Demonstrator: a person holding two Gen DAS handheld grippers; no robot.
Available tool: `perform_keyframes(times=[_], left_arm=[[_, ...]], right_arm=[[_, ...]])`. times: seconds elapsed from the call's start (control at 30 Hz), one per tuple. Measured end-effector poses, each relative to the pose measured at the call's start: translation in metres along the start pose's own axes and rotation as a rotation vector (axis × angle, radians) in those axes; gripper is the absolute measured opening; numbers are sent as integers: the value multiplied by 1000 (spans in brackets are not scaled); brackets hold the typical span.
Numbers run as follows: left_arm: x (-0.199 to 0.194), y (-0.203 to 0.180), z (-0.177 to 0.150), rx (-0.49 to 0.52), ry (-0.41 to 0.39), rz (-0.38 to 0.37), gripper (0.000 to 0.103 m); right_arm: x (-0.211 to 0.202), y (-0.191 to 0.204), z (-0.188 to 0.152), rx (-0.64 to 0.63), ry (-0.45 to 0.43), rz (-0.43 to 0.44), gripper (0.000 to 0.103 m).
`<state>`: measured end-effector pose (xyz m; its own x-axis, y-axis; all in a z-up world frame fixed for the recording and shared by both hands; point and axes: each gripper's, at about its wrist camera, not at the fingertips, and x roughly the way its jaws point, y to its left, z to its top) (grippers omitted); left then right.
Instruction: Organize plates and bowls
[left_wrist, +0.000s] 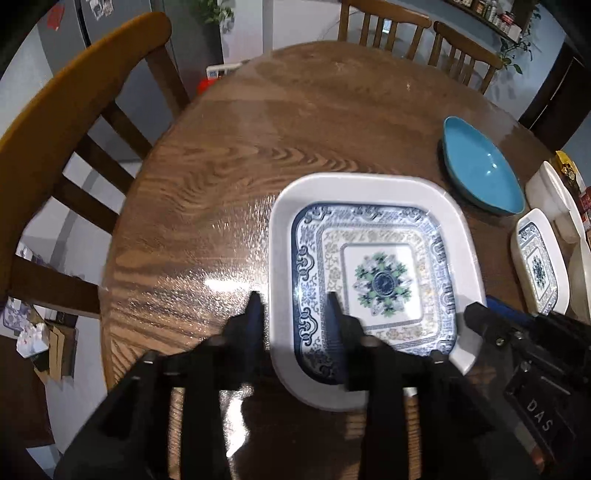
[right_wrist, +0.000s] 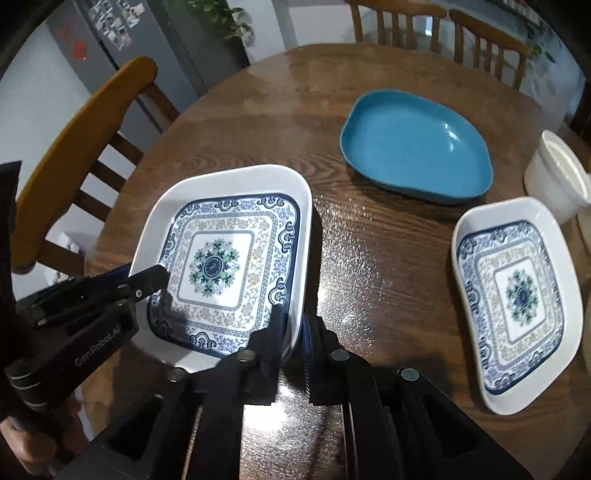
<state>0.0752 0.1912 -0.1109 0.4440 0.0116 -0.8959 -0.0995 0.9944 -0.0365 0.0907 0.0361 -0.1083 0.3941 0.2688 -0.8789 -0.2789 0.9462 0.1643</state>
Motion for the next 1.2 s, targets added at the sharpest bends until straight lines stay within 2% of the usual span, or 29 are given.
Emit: perform_keyframes(times=[0.03, 0.07, 0.17, 0.23, 0.27, 0.37, 0.5, 0.7, 0.93, 1.2], left_arm=[[-5, -1, -1, 7, -18, 8, 59], [-12, -1, -1, 16, -43, 16, 64], [-35, -3, -2, 27, -94, 15, 65], [-44, -6, -3, 28, -102, -8, 67], [-49, -11, -3, 33, -106, -17, 68], [-58, -26, -7, 51, -106, -54, 73], [-57, -56, -10, 81, -72, -128, 73], [-54, -122, -14, 168, -34, -210, 73], [-35, -164, -10, 200, -5, -202, 73], [-17, -194, -7, 196, -10, -163, 73]], right_arm=[[-7, -3, -2, -7, -17, -7, 13], [-15, -7, -3, -7, -36, -8, 13], [-39, -24, -8, 17, -81, -1, 25], [-55, -39, -14, 54, -111, 4, 42], [-65, -51, -19, 80, -127, 4, 43], [-82, -73, -29, 135, -149, -19, 44], [-96, -109, -45, 242, -157, -41, 44], [-99, -151, -70, 367, -132, -43, 44], [-99, -181, -91, 413, -119, -27, 44], [-84, -192, -80, 406, -120, 17, 44]])
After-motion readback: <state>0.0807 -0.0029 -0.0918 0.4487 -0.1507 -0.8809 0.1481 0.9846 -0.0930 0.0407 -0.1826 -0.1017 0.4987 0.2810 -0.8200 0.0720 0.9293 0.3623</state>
